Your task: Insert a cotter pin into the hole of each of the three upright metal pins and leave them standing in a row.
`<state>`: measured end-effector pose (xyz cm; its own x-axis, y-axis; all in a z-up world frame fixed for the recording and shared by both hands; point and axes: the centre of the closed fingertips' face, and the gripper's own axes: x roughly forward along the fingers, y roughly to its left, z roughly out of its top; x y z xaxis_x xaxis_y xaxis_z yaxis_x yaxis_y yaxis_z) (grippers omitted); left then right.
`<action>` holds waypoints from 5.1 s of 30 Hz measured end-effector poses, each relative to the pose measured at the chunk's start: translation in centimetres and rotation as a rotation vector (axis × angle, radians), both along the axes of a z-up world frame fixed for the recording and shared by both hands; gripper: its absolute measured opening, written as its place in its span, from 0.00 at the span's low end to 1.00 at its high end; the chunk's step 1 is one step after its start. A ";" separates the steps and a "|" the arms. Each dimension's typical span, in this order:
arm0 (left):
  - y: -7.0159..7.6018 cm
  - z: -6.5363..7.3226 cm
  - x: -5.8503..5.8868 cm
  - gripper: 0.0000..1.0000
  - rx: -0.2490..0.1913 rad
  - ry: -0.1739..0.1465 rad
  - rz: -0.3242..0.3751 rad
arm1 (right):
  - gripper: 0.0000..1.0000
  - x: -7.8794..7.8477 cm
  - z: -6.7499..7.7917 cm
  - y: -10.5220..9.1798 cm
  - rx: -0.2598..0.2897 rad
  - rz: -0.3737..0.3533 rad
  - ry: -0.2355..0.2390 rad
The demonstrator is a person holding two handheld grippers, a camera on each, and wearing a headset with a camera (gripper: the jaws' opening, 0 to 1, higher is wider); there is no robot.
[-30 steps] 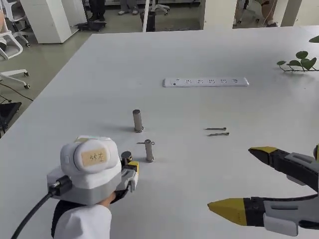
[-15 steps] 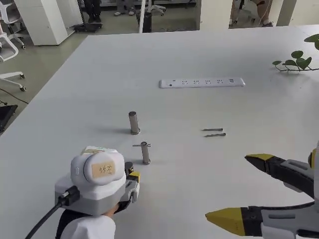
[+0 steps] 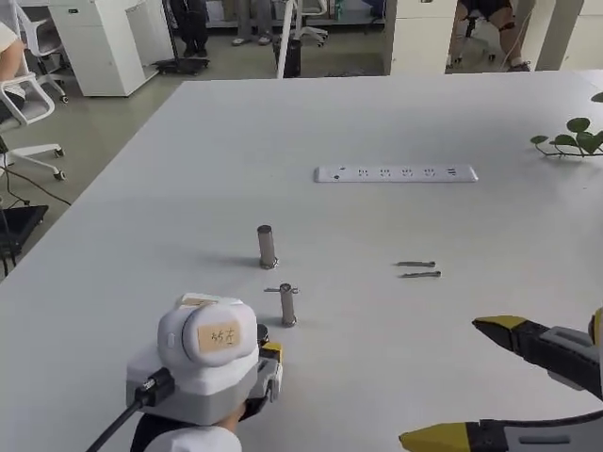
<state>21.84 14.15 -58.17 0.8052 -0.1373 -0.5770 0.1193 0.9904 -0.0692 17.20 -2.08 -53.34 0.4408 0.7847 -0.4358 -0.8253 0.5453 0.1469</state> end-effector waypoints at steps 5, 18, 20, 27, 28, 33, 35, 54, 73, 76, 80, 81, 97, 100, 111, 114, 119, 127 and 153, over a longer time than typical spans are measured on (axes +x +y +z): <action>-0.2 0.0 -0.2 0.12 0.024 0.023 -0.031 | 0.95 -0.2 -0.2 -0.1 -0.012 0.003 0.006; -0.6 2.2 -0.9 0.35 -0.070 0.042 -0.161 | 0.95 0.0 0.1 0.1 -0.017 0.010 0.010; -0.6 3.0 -1.2 0.38 -0.025 0.020 -0.236 | 0.95 0.0 0.1 0.1 -0.019 0.010 0.010; -0.6 5.5 -3.4 0.60 -0.058 -0.015 -0.405 | 0.95 -0.1 -0.1 -0.3 -0.025 0.001 0.012; -0.4 5.6 -3.7 0.67 -0.016 -0.022 -0.451 | 0.95 -0.1 -0.1 -0.3 -0.026 0.000 0.013; -0.4 6.6 -5.4 0.85 0.015 -0.035 -0.573 | 0.95 -0.6 -0.9 -0.6 -0.049 0.012 0.028; -0.7 6.9 -5.9 0.91 -0.011 -0.042 -0.615 | 0.94 -0.7 -1.1 -0.7 -0.054 0.011 0.035; 0.8 4.4 -6.9 0.99 -0.165 0.020 -0.623 | 0.95 -0.1 -0.3 -1.2 -0.093 0.028 0.023; 1.0 4.6 -7.1 0.99 -0.181 0.006 -0.614 | 0.94 5.4 2.5 -3.3 -0.239 0.121 -0.082; 1.1 4.7 -7.1 0.99 -0.190 0.002 -0.603 | 0.93 6.4 2.0 -3.5 -0.277 0.146 -0.072; 1.3 4.9 -7.1 0.99 -0.191 -0.001 -0.603 | 0.93 7.8 1.7 -3.6 -0.311 0.183 -0.069; 1.3 4.9 -7.1 0.99 -0.191 -0.001 -0.603 | 0.93 7.9 1.7 -3.6 -0.313 0.186 -0.068; 1.3 5.7 -6.7 0.99 -0.250 -0.032 -0.576 | 0.89 11.5 -0.4 -1.9 -0.354 0.290 0.009; 1.4 5.5 -6.7 0.99 -0.245 -0.027 -0.576 | 0.89 12.0 -0.9 -1.6 -0.360 0.296 0.022; 1.5 5.5 -6.5 0.99 -0.252 -0.026 -0.564 | 0.84 13.6 -3.2 -1.4 -0.399 0.305 0.066; 1.5 5.4 -6.5 0.99 -0.245 -0.022 -0.570 | 0.81 14.2 -3.7 -1.4 -0.389 0.290 0.092; 1.3 5.2 -6.6 0.99 -0.251 -0.017 -0.581 | 0.80 14.7 -4.1 -1.1 -0.391 0.289 0.100; 1.5 5.0 -6.4 0.99 -0.256 -0.005 -0.587 | 0.69 15.5 -5.3 -0.6 -0.428 0.307 0.110; 2.3 3.7 -6.9 0.98 -0.261 0.021 -0.557 | 0.26 17.2 -7.4 -2.3 -0.609 0.347 0.124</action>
